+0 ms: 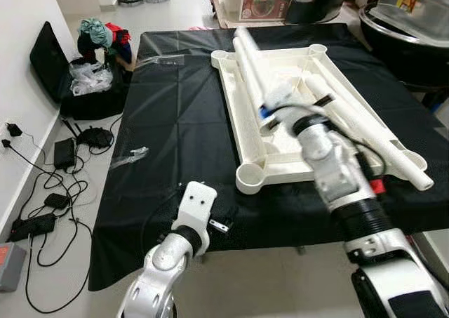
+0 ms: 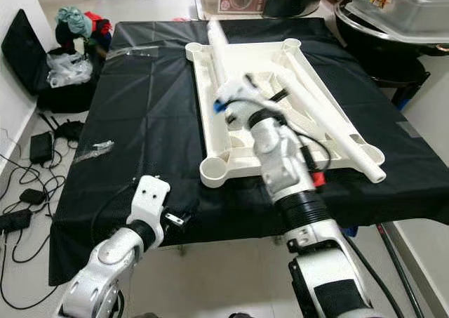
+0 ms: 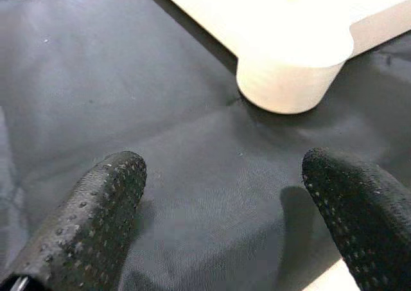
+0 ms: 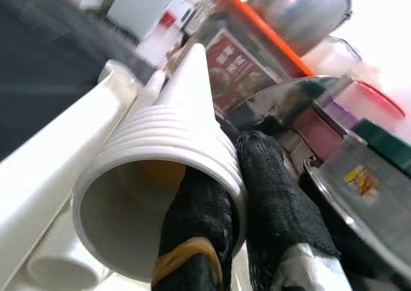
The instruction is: Building children table
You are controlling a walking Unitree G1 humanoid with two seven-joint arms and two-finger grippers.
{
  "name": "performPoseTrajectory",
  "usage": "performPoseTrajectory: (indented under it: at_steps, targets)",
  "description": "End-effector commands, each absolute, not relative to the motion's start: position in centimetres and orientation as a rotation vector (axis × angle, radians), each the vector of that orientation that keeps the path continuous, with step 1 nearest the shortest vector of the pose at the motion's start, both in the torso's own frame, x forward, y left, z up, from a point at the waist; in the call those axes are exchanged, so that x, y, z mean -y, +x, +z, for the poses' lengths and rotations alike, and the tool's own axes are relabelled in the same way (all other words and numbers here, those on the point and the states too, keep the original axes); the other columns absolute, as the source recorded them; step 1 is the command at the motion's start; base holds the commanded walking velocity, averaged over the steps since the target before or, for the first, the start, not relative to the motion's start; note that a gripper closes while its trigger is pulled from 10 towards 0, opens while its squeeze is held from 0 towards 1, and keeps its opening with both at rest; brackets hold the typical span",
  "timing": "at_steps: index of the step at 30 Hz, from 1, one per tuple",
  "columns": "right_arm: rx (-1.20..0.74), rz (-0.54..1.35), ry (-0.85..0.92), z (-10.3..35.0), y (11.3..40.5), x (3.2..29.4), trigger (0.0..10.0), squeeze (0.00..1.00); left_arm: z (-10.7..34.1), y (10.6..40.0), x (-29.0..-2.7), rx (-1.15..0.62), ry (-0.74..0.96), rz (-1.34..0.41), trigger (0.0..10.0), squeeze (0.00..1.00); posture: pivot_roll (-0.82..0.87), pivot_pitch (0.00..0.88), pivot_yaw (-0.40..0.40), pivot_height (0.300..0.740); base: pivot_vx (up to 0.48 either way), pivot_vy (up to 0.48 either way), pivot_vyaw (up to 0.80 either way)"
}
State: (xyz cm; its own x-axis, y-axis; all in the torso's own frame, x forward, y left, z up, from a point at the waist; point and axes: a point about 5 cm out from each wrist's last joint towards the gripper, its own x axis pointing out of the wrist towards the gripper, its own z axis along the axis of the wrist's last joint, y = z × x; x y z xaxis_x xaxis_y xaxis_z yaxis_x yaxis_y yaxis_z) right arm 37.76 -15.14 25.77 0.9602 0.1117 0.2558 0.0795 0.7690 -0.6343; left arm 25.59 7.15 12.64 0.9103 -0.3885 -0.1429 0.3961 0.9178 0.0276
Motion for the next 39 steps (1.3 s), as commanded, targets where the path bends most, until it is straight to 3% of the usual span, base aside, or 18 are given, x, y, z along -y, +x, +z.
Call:
performPoseTrajectory:
  at_steps: [1, 6, 8, 9, 11, 19, 23, 25, 30, 39]
  targets:
    - [0.362, 0.038, -0.668, 26.9, 37.4, 14.7, 0.0, 0.0, 12.5, 25.6, -7.1, -0.147, 0.05, -0.403, 10.0, 0.0, 0.1, 0.12, -0.033, 0.74, 0.0, 0.0, 0.0]
    - [0.401, 0.087, -0.603, 27.8, 37.1, 14.6, 0.0, 0.0, 12.9, 25.8, -7.2, -0.126, 0.048, -0.402, 10.0, 0.0, 0.1, 0.122, -0.032, 0.74, 0.0, 0.0, 0.0]
    - [0.402, 0.207, -0.414, 27.6, 36.7, 14.8, 0.0, 0.0, 14.8, 26.7, -7.8, -0.064, -0.042, -0.368, 10.0, 0.0, 0.11, 0.119, -0.034, 0.74, 0.0, 0.0, 0.0]
    - [0.402, 0.207, -0.414, 27.6, 36.7, 14.8, 0.0, 0.0, 14.8, 26.7, -7.8, -0.064, -0.042, -0.368, 10.0, 0.0, 0.11, 0.119, -0.034, 0.74, 0.0, 0.0, 0.0]
    - [0.398, 0.331, -0.187, 27.0, 36.1, 15.1, 0.0, 0.0, 17.1, 27.6, -8.2, 0.0, -0.116, -0.365, 10.0, 0.0, 0.11, 0.121, -0.03, 0.74, 0.0, 0.0, 0.0]
    - [0.323, 0.4, 0.178, 24.5, 35.6, 17.6, 0.0, 0.0, 22.6, 28.4, -7.6, 0.153, -0.295, -0.45, 10.0, 0.0, 0.11, 0.111, -0.018, 0.74, 0.0, 0.0, 0.0]
    - [0.315, 0.392, 0.226, 24.0, 35.6, 18.1, 0.0, 0.0, 24.4, 28.5, -7.7, 0.224, -0.374, -0.443, 10.0, 0.0, 0.11, 0.11, -0.019, 0.74, 0.0, 0.0, 0.0]
    - [0.307, 0.446, 0.305, 23.7, 35.2, 18.3, 0.0, 0.0, 26.7, 28.6, -7.8, 0.296, -0.567, -0.498, 10.0, 0.0, 0.11, 0.104, -0.017, 0.74, 0.0, 0.0, 0.0]
    - [0.301, 0.5, 0.327, 23.2, 34.8, 17.9, 0.0, 0.0, 27.8, 28.6, -7.9, 0.324, -0.74, -0.573, 10.0, 0.0, 0.11, 0.102, -0.012, 0.74, 0.0, 0.0, 0.0]
    - [0.293, 0.663, 0.43, 23.3, 33.3, 17.2, 0.0, 0.0, 26.3, 29.3, -8.8, 0.259, -0.838, -0.545, 10.0, 0.0, 0.1, 0.075, -0.014, 0.74, 0.0, 0.0, 0.0]
